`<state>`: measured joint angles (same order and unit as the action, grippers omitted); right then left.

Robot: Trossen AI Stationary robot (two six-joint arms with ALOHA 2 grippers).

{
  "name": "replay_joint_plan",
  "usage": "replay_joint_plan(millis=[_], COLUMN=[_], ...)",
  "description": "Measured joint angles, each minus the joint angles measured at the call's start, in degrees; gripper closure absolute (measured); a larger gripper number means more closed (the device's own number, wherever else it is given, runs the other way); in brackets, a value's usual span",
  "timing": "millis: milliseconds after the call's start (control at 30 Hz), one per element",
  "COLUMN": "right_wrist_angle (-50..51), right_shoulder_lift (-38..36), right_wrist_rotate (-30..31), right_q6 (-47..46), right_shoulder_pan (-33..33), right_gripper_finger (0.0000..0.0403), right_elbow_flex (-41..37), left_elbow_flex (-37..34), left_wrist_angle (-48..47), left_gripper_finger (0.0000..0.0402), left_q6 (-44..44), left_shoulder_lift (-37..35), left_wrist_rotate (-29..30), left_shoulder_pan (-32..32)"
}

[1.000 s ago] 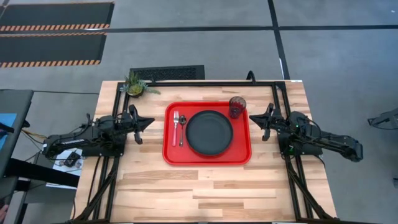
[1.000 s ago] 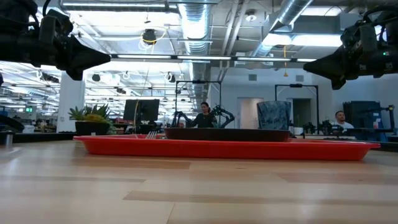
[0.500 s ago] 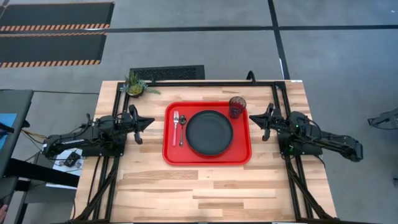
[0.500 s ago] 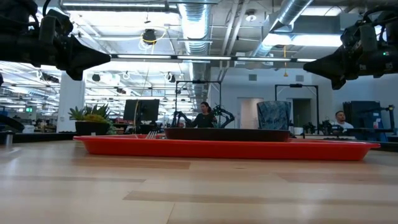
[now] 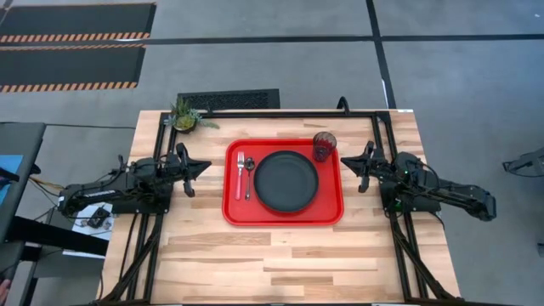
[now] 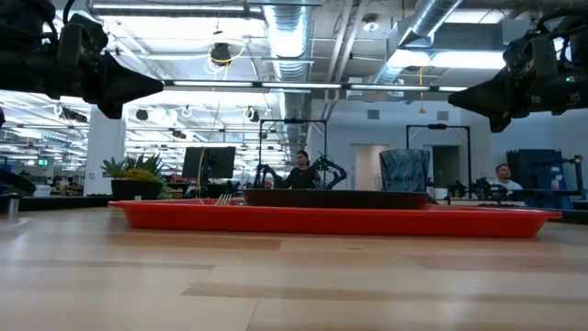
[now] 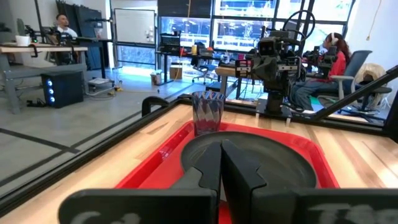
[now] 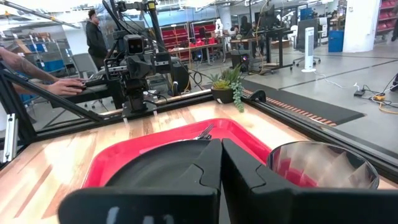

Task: Pick and place plate/cup/fork/spoon on tray
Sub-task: Return to Home Position

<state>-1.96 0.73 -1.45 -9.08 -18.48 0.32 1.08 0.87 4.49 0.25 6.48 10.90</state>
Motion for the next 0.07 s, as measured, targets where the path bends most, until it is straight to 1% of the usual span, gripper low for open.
replay_joint_plan(millis=[67], right_wrist_angle=[0.0], right_shoulder_lift=[0.0], right_wrist_rotate=[0.0], right_q6=[0.0], right_shoulder_pan=[0.0], right_gripper_finger=[0.0371], right_elbow_flex=[0.0], left_elbow_flex=[0.0], left_wrist_angle=[0.0], left_gripper_finger=[0.0401], left_q6=[0.0], left_shoulder_lift=[0.0], left_wrist_rotate=[0.0], left_shoulder_pan=[0.0])
